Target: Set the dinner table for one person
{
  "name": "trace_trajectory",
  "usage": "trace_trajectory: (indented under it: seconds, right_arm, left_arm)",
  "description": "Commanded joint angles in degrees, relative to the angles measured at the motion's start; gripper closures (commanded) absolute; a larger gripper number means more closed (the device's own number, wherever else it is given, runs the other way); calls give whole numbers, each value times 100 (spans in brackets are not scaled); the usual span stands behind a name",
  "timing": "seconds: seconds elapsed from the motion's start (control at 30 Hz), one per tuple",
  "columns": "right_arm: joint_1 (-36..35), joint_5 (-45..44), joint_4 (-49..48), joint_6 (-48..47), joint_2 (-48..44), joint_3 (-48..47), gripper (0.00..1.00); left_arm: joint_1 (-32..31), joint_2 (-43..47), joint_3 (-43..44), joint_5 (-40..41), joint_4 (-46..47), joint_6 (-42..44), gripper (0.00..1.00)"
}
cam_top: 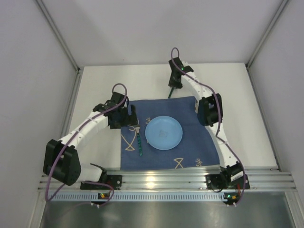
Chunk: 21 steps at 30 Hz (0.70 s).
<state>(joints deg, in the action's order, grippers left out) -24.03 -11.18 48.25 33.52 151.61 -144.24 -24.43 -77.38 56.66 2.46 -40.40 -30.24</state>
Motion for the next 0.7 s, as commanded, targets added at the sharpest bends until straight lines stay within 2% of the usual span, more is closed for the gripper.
trace_trajectory:
  seconds: [0.0,0.07,0.23,0.27,0.5,0.63,0.67]
  right_arm:
    - [-58,-305,220,94,211,-236,66]
    - [-75,-376,299,15,299,-270,76]
    - [-137,-631,457,-223,466,-411,92]
    - [-137,-657,440,-266,483,-429,99]
    - [-32,-325,326,-354,387,-385,100]
    - [187,-148,-254,-530,-532,-113,100]
    - [241,52,-672,-600,-754,27,100]
  left_arm:
    - [253,127,-138,-413,23,185,1]
    - [298,83,-147,-439,41,203,2]
    - [491,39,-156,-492,50,255,2]
    - [535,22,-147,-535,59,255,2]
    - [553,-75,-33,-501,33,282,3]
    - [553,-22,73,-501,-20,299,4]
    - [553,-14,90,-509,-12,299,4]
